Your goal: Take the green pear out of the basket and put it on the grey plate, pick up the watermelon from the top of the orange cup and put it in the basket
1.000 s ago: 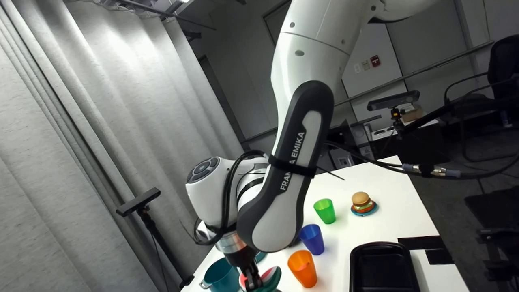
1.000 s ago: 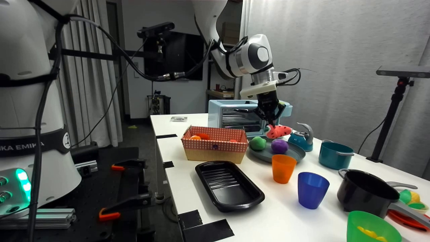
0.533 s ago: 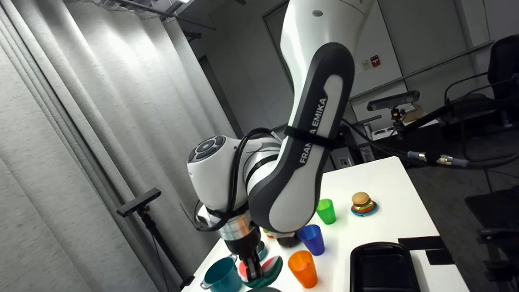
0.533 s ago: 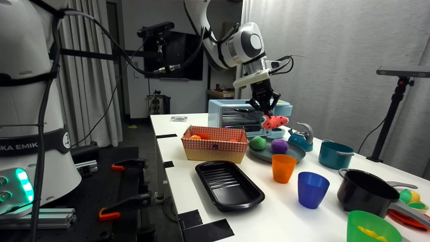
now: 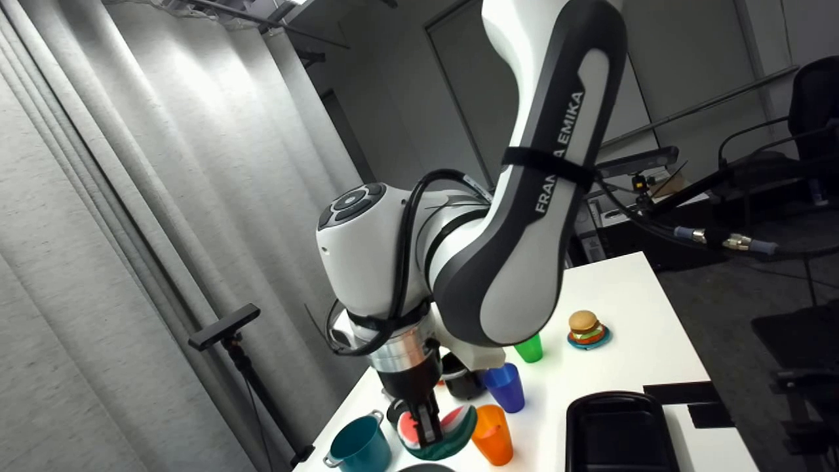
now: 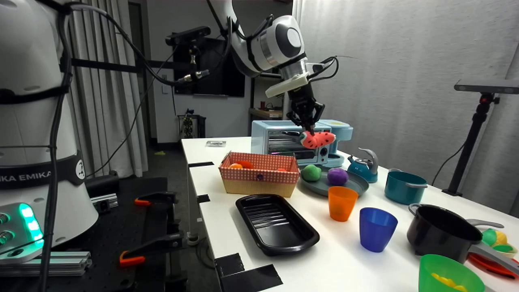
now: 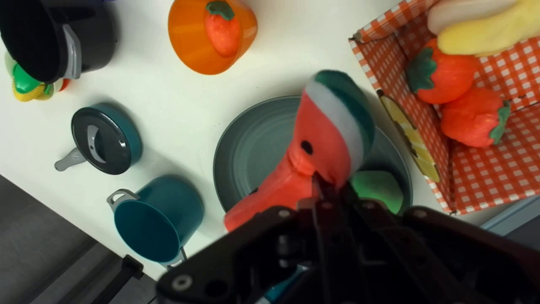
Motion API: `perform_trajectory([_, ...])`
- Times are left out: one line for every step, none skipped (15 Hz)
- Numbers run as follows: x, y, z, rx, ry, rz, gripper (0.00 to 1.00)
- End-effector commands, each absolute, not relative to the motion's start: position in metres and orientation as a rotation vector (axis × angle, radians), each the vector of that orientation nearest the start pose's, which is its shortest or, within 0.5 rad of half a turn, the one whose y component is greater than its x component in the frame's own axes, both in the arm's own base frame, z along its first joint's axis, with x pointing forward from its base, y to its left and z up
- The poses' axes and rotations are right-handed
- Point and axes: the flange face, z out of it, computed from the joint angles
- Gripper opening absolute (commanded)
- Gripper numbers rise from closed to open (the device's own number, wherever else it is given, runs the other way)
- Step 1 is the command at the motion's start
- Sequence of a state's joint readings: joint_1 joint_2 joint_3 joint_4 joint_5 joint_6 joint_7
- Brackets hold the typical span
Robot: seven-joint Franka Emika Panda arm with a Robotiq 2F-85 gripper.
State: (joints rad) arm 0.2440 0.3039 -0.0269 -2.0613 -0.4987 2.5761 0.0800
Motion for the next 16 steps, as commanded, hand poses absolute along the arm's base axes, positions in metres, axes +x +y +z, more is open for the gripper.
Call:
perform_trajectory([0.559, 0.148, 0.315, -3.254, -0.864, -0.476, 0.01])
perform_trajectory([0.553, 0.151, 0.316, -3.251, -0.863, -0.473, 0.01])
perform_trajectory([0.547, 0.153, 0.315, -3.247, -0.862, -0.464, 0.01])
perform_trajectory([0.542, 0.156, 0.316, -3.243, -0.861, -0.459, 0.01])
perform_trajectory([0.537, 0.158, 0.315, -3.238, -0.852, -0.452, 0.01])
perform_trajectory([0.532, 0.160, 0.315, -3.234, -0.847, -0.446, 0.01])
perform_trajectory([0.527, 0.163, 0.314, -3.229, -0.835, -0.436, 0.01])
perform_trajectory([0.522, 0.165, 0.313, -3.223, -0.827, -0.427, 0.01])
perform_trajectory([0.517, 0.171, 0.311, -3.219, -0.822, -0.414, 0.01])
perform_trajectory([0.512, 0.174, 0.310, -3.213, -0.818, -0.405, 0.01])
perform_trajectory([0.508, 0.178, 0.307, -3.207, -0.813, -0.395, 0.01])
perform_trajectory([0.503, 0.182, 0.305, -3.199, -0.810, -0.384, 0.01])
perform_trajectory([0.499, 0.187, 0.301, -3.192, -0.809, -0.370, 0.01])
perform_trajectory([0.495, 0.191, 0.299, -3.184, -0.808, -0.356, 0.01])
perform_trajectory([0.492, 0.195, 0.296, -3.174, -0.804, -0.339, 0.01])
perform_trajectory([0.490, 0.198, 0.293, -3.164, -0.798, -0.323, 0.01])
